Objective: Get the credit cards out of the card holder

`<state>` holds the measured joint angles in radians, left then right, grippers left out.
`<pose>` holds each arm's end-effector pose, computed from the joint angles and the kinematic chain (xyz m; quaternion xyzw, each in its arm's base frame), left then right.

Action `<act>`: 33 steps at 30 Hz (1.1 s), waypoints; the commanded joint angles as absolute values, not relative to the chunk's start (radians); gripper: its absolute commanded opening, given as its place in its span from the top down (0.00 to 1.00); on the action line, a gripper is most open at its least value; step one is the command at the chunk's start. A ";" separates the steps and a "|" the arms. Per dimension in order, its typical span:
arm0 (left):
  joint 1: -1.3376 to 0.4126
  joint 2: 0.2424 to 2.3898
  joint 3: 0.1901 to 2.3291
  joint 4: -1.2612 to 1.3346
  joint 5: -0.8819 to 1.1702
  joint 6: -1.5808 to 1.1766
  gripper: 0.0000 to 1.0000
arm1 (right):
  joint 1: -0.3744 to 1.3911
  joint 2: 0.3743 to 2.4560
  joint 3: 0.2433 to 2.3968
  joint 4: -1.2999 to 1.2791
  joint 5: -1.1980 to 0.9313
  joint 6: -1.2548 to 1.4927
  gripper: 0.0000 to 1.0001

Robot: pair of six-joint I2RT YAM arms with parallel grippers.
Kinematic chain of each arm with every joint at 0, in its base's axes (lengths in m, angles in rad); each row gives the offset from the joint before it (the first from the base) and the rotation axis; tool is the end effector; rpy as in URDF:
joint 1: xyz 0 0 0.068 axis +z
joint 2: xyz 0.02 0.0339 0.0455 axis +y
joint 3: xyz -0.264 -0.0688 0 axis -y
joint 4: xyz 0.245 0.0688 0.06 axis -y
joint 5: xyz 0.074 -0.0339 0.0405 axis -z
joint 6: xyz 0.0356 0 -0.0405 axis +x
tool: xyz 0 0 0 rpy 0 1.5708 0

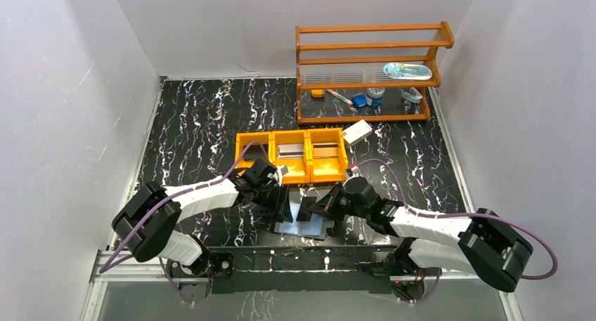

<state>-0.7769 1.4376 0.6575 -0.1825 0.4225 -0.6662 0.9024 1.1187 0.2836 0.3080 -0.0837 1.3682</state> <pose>0.1767 -0.1942 0.1581 0.1143 0.9280 -0.3436 0.0877 0.1267 0.1652 0.1545 0.1796 0.8476 0.4669 0.1772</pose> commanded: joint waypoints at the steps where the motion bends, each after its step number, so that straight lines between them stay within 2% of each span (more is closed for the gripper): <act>1: -0.779 1.386 0.636 -0.215 0.377 -0.667 0.58 | 0.896 1.072 0.271 0.325 -0.047 1.351 0.99; 6: -0.779 1.346 0.641 -0.208 0.375 -0.675 0.53 | 0.897 1.056 0.259 0.336 -0.043 1.348 0.99; 10: -0.759 1.279 0.631 -0.175 0.389 -0.676 0.39 | 0.896 1.057 0.249 0.375 -0.051 1.344 0.99; 18: -0.538 1.143 0.500 0.064 0.695 -0.796 0.37 | 0.896 1.049 0.227 0.495 -0.078 1.320 0.99; 25: -0.530 1.156 0.504 0.202 0.845 -0.877 0.38 | 0.897 1.050 0.197 0.659 -0.112 1.302 0.99; 33: -0.530 1.208 0.455 0.365 0.905 -0.971 0.45 | 0.896 1.061 0.152 0.804 -0.135 1.325 0.99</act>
<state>-0.5339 1.1980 0.4801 0.2569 0.8227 -0.9020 0.9005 1.0676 0.1703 0.6579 -0.1162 1.3289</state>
